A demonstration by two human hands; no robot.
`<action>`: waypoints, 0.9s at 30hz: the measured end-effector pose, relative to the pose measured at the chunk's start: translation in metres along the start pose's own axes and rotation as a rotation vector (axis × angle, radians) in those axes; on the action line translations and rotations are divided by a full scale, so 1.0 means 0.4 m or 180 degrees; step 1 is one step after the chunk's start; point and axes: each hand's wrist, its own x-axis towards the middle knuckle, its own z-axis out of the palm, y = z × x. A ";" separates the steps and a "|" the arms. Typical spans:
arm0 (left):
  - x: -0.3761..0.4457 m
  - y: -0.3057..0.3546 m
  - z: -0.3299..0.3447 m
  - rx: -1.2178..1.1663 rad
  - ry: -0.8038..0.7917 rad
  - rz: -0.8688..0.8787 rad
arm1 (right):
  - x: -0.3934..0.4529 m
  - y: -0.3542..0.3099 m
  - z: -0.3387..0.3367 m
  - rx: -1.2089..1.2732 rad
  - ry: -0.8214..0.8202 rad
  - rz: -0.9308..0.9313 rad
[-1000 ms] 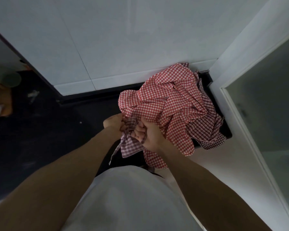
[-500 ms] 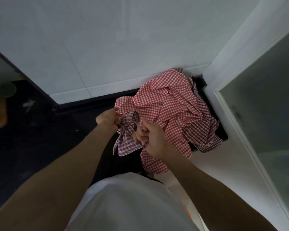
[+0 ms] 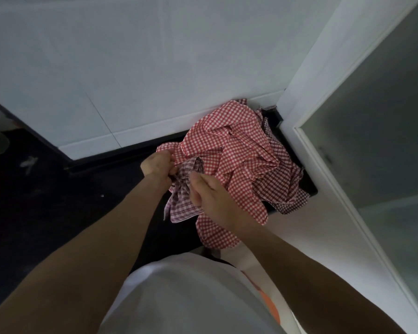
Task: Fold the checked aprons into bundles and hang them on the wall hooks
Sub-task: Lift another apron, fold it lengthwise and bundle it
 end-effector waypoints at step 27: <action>-0.477 0.596 0.245 0.2291 -0.2118 0.3577 | 0.070 -0.625 -0.333 -0.1871 0.0501 -0.1712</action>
